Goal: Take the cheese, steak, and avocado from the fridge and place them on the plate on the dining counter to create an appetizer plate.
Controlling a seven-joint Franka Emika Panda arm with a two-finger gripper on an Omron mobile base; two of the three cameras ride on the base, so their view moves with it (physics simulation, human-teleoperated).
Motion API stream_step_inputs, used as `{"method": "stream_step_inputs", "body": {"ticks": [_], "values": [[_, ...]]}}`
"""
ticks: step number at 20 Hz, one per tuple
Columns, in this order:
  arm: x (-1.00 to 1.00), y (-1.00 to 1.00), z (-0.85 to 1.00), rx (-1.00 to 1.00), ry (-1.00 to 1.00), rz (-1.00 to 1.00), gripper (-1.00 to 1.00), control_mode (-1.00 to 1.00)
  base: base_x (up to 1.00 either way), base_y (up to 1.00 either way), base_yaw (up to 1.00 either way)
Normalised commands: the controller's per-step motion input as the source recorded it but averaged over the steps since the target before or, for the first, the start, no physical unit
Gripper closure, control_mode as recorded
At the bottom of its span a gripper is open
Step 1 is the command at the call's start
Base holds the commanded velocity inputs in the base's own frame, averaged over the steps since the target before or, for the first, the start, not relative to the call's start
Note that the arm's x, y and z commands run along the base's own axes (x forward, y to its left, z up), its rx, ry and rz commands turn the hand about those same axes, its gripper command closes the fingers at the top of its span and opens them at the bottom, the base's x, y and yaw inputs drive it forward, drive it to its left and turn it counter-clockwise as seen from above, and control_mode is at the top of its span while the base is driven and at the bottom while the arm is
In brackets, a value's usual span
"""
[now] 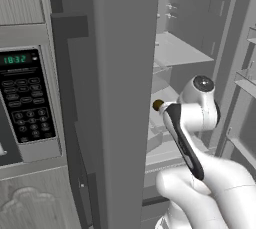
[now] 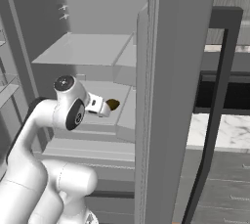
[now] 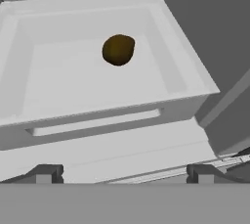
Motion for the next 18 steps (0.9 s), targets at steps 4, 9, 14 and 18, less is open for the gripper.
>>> {"method": "stream_step_inputs", "body": {"ticks": [4,9,14,18], "values": [[0.34,0.0,-0.15,0.0,0.0,-0.01,-1.0,-1.0,0.0,0.0,0.0],[0.35,0.0,-0.04,0.0,0.0,-0.02,-1.0,-1.0,0.0,0.0,0.0],[0.35,0.0,-0.1,0.0,0.0,-0.03,-1.0,-1.0,0.0,0.0,0.0],[0.37,-0.01,-0.12,0.0,0.0,-0.02,-1.0,-1.0,0.0,0.0,0.0]]}}
